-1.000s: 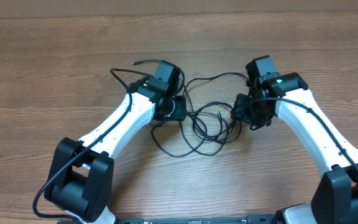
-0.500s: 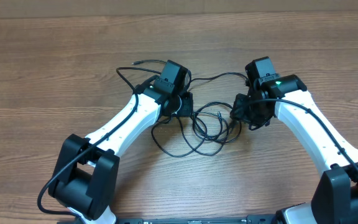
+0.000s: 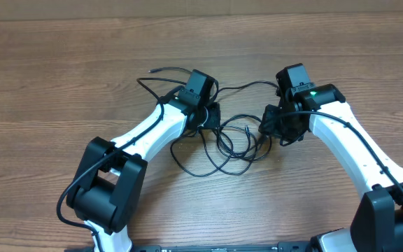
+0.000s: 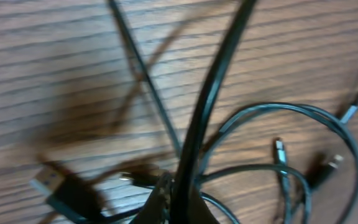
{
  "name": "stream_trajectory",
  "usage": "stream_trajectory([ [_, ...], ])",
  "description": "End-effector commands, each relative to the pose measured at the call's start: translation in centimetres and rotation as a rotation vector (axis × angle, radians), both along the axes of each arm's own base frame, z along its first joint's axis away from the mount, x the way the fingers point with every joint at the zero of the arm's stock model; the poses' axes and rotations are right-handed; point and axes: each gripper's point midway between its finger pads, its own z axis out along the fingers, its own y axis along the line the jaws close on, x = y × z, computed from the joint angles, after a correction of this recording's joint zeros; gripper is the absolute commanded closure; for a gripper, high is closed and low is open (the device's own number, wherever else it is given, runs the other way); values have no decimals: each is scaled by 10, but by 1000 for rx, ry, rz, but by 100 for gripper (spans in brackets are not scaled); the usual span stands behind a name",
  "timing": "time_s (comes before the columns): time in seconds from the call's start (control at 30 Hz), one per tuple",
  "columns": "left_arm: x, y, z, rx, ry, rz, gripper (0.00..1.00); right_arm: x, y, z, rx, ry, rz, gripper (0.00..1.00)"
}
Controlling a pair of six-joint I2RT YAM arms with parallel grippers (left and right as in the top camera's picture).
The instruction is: Untangle cables
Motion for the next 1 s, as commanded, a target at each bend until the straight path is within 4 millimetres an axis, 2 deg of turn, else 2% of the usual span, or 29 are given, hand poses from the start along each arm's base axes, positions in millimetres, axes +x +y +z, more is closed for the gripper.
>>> stream_trajectory([
  [0.0,-6,-22,14,-117,28,-79,96,-6,5,-6,30,24,1,58],
  [0.07,-6,-31,27,-174,24,-117,96,-8,8,-8,48,34,5,58],
  [0.3,5,-37,83,-302,-41,-146,96,-13,20,-6,118,53,20,61],
  [0.57,14,-25,164,-418,-187,-159,96,-11,25,-5,133,46,13,61],
  [0.73,13,-18,204,-451,-282,-163,96,-13,35,-2,194,68,-9,61],
  [0.87,12,-17,224,-458,-357,-184,96,-13,44,3,251,73,4,61],
  [0.97,12,-17,227,-462,-367,-187,96,-12,51,6,291,68,13,61],
])
